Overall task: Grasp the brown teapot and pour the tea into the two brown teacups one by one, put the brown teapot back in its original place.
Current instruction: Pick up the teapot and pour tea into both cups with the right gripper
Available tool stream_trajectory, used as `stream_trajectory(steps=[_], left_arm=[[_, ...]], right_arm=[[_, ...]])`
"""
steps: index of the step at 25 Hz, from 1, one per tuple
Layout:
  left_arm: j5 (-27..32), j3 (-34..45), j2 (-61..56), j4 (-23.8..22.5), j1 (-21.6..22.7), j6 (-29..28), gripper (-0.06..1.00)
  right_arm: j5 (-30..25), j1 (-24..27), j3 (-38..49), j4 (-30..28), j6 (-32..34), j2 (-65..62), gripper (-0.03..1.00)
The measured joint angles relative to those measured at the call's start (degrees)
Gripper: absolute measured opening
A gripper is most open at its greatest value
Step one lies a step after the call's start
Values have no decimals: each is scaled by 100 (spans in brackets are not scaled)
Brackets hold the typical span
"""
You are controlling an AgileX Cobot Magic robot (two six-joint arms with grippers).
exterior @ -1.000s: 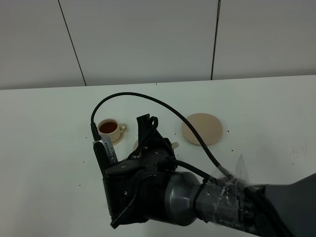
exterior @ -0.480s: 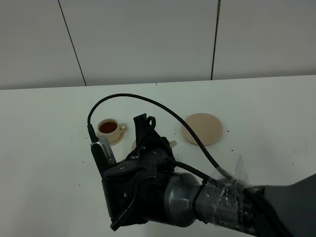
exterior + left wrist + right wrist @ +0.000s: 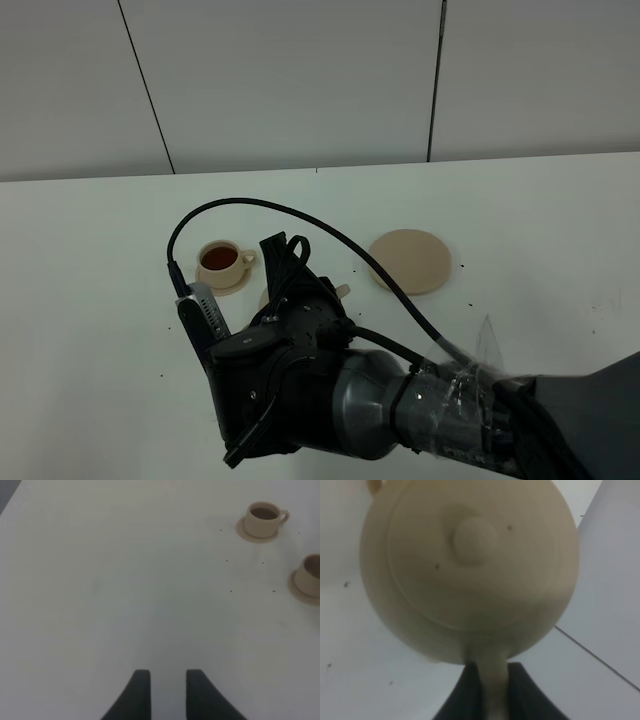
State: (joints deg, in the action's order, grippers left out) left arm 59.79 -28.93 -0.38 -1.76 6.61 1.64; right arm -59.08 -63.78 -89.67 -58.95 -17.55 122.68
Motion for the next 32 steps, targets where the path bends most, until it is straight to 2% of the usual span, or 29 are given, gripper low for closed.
stream_trajectory(steps=[14,32], left_arm=[[0,0,0,0,0,0,24],[0,0,0,0,0,0,24]], right_arm=[[85,0,8,-292,-106,92,9],[90,0,8,-429,-634,92,9]])
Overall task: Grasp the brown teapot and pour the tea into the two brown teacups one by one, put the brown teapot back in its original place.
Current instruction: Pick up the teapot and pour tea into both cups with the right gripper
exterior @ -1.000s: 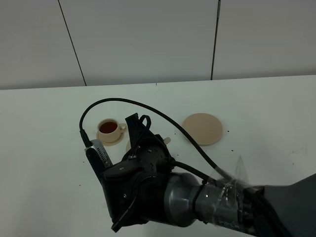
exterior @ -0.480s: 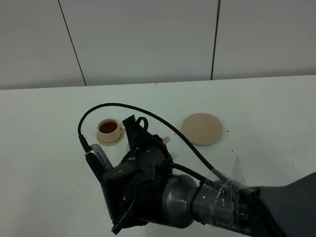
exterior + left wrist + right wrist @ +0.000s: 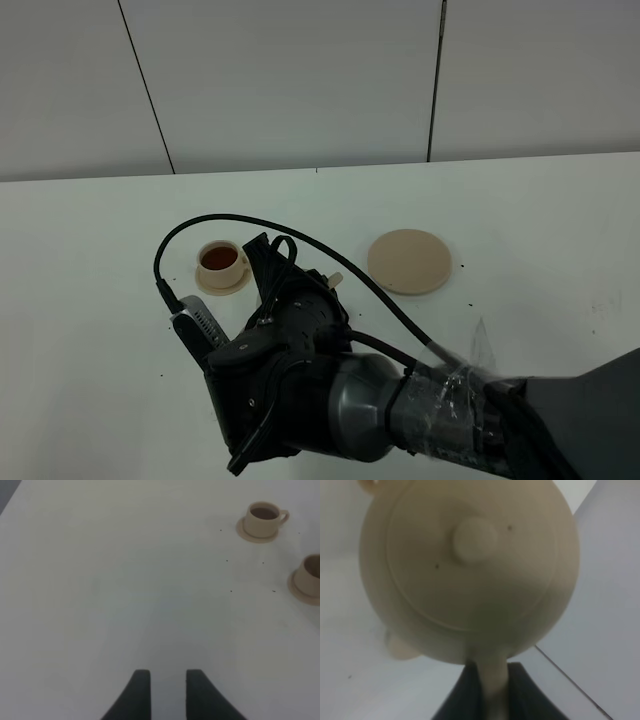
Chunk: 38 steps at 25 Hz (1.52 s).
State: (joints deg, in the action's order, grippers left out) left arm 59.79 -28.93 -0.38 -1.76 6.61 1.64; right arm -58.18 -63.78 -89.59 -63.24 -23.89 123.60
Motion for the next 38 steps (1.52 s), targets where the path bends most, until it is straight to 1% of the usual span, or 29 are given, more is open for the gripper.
stream_trajectory(steps=[12,38], left_arm=[[0,0,0,0,0,0,24],[0,0,0,0,0,-26,24]], right_arm=[[30,5,0,-287,-98,0,9],[40,29,0,-432,-472,0,9]])
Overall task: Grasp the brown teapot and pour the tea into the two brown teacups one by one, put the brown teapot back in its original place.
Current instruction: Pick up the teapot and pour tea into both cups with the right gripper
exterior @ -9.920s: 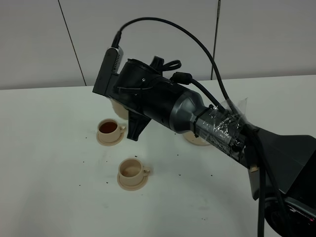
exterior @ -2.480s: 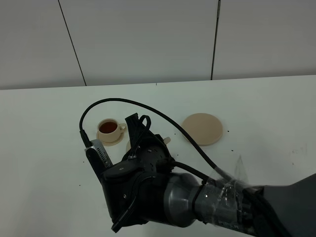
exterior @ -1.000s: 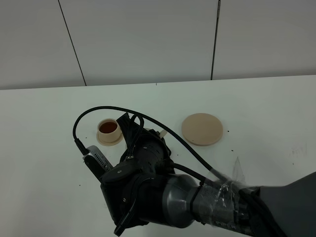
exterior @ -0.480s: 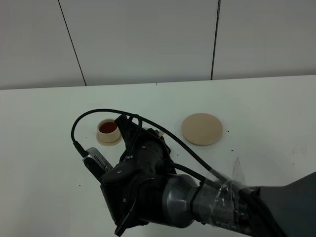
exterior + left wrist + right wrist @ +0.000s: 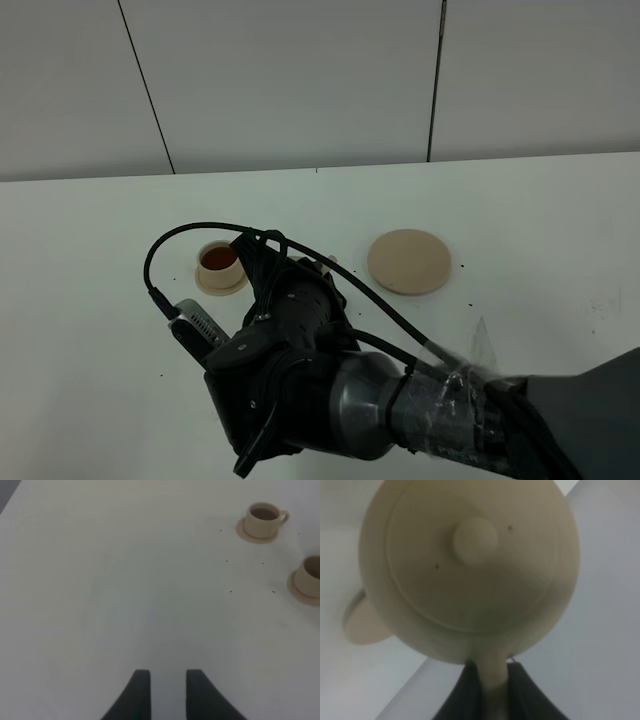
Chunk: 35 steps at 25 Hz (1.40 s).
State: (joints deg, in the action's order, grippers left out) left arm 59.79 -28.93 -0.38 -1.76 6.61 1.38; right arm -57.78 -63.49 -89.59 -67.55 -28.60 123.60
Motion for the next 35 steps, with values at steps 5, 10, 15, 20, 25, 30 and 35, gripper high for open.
stream_trajectory(steps=[5,10,15,20,25,30,35], left_arm=[[0,0,0,0,0,0,24],[0,0,0,0,0,0,24],[0,0,0,0,0,5,24],[0,0,0,0,0,5,24],[0,0,0,0,0,5,24],[0,0,0,0,0,5,24],[0,0,0,0,0,5,24]], right_arm=[[-17,29,0,-50,-6,0,9],[-17,29,0,-130,-89,0,9],[-17,30,0,-130,-165,0,9],[-17,30,0,-137,-225,0,9],[7,30,0,-137,-290,0,9],[20,30,0,-137,-337,0,9],[64,30,0,-149,-465,0,9]])
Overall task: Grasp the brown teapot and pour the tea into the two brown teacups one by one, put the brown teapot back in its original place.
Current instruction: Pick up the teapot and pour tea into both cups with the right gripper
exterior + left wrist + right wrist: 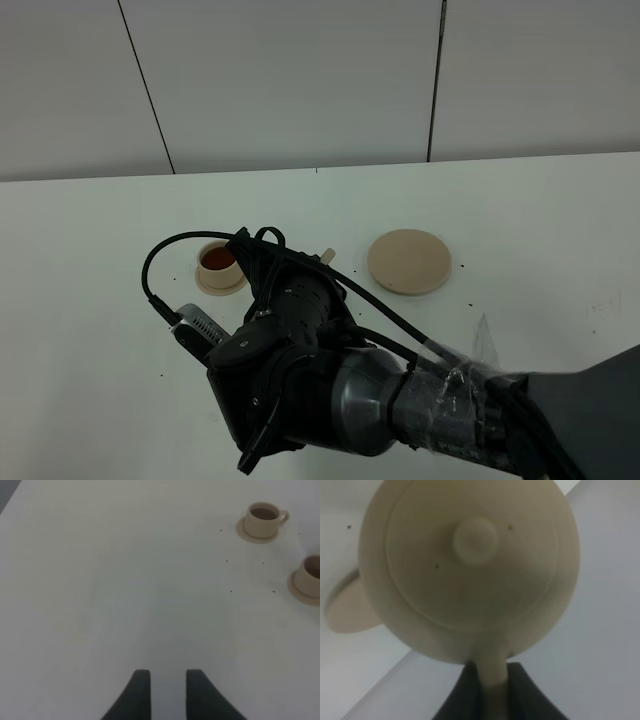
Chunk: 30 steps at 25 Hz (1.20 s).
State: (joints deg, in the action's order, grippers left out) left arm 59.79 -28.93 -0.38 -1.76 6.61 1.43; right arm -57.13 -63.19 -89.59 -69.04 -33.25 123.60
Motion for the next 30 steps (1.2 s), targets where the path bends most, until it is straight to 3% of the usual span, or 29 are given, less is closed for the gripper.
stream_trajectory(steps=[30], left_arm=[[0,0,0,0,0,5,24]], right_arm=[[33,0,0,-38,-119,0,9]])
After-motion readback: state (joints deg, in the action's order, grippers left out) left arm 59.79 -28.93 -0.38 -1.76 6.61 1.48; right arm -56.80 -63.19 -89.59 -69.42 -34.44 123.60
